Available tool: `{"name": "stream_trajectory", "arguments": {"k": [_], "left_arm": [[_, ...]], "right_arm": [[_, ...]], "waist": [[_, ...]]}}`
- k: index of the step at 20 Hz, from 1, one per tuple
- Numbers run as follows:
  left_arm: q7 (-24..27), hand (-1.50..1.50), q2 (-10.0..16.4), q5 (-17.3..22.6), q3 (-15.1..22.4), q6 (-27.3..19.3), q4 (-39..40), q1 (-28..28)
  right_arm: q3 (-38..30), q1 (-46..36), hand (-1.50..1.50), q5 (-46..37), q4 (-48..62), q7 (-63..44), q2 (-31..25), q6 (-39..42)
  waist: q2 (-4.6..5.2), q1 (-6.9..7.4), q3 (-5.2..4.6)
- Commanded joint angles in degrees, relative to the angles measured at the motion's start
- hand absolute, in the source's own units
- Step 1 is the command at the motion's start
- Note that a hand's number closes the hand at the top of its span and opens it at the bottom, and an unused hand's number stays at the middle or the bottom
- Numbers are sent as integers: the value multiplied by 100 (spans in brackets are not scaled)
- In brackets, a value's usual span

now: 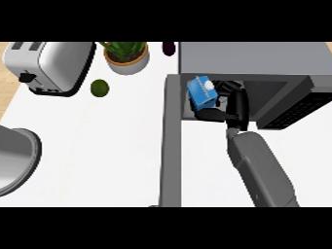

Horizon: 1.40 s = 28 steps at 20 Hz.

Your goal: Pick up the milk, place it into the microwave and close the microwave

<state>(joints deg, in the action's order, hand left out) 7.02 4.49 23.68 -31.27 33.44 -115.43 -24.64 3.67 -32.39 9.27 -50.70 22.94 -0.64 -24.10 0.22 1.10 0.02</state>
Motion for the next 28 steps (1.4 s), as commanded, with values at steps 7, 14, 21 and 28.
{"name": "stream_trajectory", "arguments": {"k": [7, 14, 21, 28], "left_arm": [[144, -150, -145, -336, 71, 166, 343, 197], [-115, -150, 77, -144, -12, 17, 484, 551], [182, -150, 312, -120, -147, 310, 1006, 713], [137, -150, 326, -115, -119, 341, 860, 701]], "right_arm": [[-732, -1300, 150, -199, 2468, 1740, -211, 210], [-953, -2232, 150, -389, 3367, 1927, -382, -338], [-477, -2643, 150, -1190, 4087, 1998, -492, -1762], [-611, -2839, 150, -1235, 4400, 1810, -502, -2571]], "waist": [[46, 87, 3], [57, 121, 4], [141, 309, -2], [173, 405, 12]]}}
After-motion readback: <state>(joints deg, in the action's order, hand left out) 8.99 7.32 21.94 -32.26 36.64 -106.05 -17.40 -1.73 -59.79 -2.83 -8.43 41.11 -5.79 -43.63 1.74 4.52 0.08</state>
